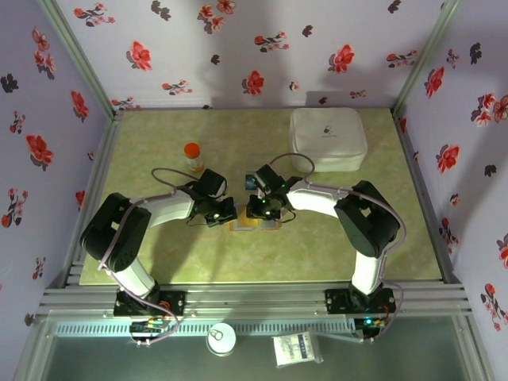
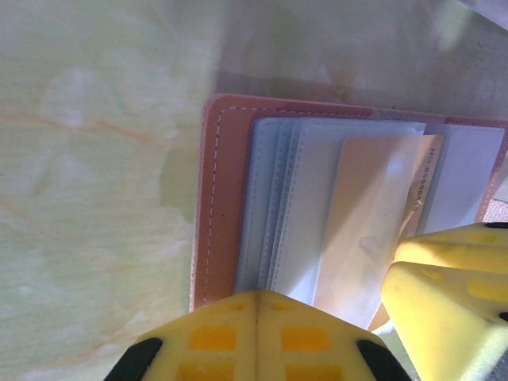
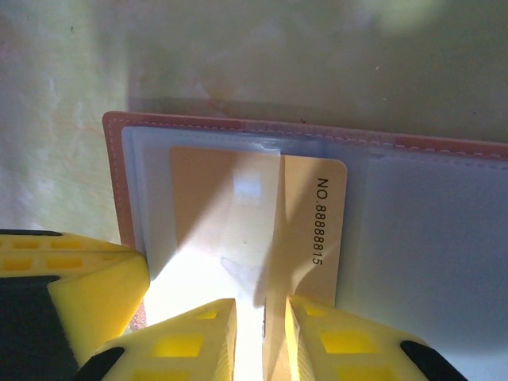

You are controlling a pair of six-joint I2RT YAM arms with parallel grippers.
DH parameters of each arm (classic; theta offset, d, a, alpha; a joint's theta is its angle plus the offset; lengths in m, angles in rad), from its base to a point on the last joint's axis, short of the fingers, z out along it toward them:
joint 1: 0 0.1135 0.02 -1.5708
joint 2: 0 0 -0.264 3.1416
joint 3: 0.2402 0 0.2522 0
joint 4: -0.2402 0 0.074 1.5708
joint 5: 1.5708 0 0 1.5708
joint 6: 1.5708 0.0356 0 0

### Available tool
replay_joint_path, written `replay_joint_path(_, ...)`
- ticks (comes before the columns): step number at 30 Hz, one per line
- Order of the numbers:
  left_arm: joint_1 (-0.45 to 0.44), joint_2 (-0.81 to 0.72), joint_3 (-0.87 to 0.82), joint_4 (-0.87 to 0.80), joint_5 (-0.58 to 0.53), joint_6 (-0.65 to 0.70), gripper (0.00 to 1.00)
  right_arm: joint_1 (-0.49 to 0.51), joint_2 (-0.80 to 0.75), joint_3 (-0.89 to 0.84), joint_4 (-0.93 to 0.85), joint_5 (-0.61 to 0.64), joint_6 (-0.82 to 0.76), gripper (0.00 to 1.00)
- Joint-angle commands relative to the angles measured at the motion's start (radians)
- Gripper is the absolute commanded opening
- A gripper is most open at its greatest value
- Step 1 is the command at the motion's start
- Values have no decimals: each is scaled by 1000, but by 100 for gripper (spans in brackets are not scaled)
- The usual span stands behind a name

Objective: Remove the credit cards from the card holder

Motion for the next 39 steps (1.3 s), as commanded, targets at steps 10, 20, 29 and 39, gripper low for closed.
replay_joint_path(10,-4,-52,28,-49,-20,21,0,-3,-89,-4,-48,28,-21,24)
replay_joint_path(20,-37,-33,79,-57,-3,20,0,-44,-117,-83,44,-31,24,24)
replay_joint_path(29,-66,39,106,-49,-15,30,0,-65,-109,-131,107,-64,50,24)
replay_joint_path(39,-66,59,91,-75,-60,36,0,-88,-86,-156,131,-76,51,25)
